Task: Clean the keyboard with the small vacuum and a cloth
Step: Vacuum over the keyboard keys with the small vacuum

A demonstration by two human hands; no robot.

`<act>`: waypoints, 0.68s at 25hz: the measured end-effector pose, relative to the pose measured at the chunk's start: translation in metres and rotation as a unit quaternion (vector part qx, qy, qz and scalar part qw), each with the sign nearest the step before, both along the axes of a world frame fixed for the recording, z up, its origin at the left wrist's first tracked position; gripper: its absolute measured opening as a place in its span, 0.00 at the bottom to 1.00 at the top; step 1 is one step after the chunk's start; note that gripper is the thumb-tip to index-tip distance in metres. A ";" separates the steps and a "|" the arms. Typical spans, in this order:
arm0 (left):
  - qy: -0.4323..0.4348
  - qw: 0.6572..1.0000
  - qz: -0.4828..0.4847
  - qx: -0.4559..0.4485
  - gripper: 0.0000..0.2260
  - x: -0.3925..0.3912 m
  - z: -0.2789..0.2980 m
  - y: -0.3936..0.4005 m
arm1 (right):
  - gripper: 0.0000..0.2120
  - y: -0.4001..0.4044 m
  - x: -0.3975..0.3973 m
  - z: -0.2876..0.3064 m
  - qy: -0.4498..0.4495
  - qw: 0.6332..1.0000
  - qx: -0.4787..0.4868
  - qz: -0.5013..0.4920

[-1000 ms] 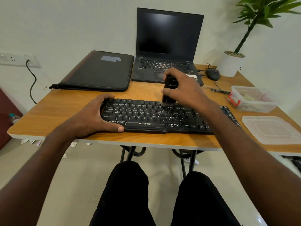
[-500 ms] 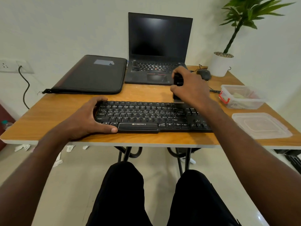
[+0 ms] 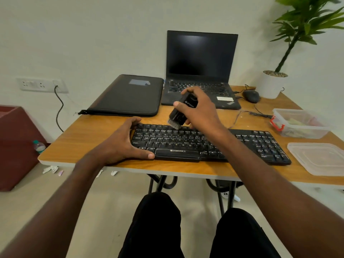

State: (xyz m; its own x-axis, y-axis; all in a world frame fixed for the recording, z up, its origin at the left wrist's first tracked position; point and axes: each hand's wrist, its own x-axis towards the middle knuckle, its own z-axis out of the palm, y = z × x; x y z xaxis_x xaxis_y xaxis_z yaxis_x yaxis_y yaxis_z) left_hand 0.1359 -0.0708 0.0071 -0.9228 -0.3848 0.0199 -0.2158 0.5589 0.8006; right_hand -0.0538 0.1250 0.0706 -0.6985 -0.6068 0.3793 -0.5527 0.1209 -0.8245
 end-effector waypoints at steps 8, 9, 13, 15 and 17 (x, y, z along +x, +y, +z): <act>0.013 0.999 -0.001 0.035 0.69 0.000 -0.003 -0.003 | 0.21 -0.071 0.029 -0.010 0.037 0.998 0.022 0.047; 0.014 0.999 -0.003 0.036 0.69 -0.001 -0.003 -0.003 | 0.22 -0.071 0.028 -0.010 0.065 0.995 0.049 0.050; 0.012 1.000 0.003 0.029 0.65 -0.002 -0.003 -0.002 | 0.21 -0.064 0.019 0.004 0.253 0.944 0.205 -0.052; 0.012 1.000 0.004 0.024 0.65 -0.002 -0.003 -0.002 | 0.20 -0.063 0.021 0.007 0.280 0.938 0.191 -0.075; 0.016 1.000 0.005 0.020 0.65 -0.003 -0.002 -0.002 | 0.20 -0.065 0.028 0.004 0.204 0.969 0.131 -0.039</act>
State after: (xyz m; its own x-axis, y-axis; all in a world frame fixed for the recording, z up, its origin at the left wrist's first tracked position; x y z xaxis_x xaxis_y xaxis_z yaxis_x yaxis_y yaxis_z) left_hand 0.1333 -0.0725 0.0049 -0.9178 -0.3956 0.0349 -0.1947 0.5249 0.8286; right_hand -0.0257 0.0599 0.0746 -0.5705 -0.6707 0.4740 -0.8071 0.3509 -0.4748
